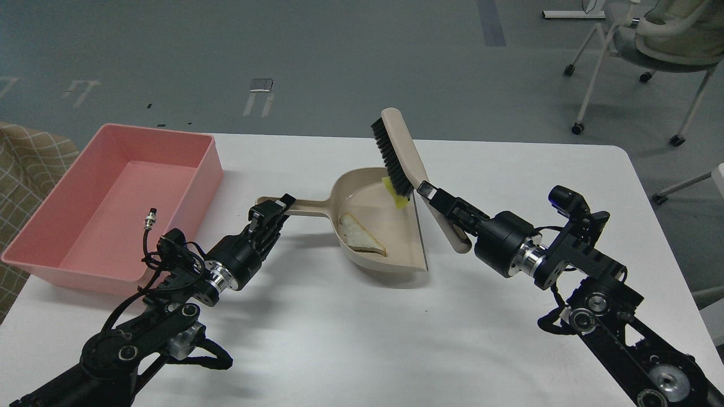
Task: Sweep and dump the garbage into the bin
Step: 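Brush the debris deeper into the dustpan with the right gripper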
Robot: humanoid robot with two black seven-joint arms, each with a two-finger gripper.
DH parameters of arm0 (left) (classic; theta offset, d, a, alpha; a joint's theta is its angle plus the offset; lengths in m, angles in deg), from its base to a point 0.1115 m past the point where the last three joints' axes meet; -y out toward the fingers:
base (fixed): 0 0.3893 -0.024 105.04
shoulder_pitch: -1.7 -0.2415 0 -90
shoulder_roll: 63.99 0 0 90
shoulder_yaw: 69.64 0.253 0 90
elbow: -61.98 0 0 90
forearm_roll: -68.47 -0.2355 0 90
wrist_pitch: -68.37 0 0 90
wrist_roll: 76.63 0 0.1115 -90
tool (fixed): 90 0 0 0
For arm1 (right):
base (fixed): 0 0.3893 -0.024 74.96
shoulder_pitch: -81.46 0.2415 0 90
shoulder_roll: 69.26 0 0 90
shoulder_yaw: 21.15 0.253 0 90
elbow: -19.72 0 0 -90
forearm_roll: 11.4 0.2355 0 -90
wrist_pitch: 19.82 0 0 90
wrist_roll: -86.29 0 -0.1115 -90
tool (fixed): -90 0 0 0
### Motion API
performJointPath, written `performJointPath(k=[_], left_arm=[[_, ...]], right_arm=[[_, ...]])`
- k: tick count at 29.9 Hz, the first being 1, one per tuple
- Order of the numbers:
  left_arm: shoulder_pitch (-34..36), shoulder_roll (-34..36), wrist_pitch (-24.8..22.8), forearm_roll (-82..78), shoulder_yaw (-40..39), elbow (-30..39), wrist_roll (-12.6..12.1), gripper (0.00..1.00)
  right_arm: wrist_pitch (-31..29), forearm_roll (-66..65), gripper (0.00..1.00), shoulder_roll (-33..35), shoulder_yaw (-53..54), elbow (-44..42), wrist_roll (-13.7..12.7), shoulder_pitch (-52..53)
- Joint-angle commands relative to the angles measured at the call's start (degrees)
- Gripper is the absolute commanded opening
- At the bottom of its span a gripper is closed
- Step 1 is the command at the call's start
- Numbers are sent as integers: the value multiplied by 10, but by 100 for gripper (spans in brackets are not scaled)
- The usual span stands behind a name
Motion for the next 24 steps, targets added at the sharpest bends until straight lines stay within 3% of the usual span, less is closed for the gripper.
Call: performJointPath(k=[1,7,11,24], left_arm=[[5,0,0,0,-1,8,-1,0],[7,2,0,-1,-2,11,2,0],[7,3,0,-1,-2,14,21,0],[7,5,0,-3,-2,29,23,0]], right_arm=[[-1,0,20,-24,-6,-41,0,15],[-1,0,20,-43,-10,-109,2,48],[-1,0,20,-53,-13,-130,3,62],[4,0,20,-80,-13,-227,6,109]])
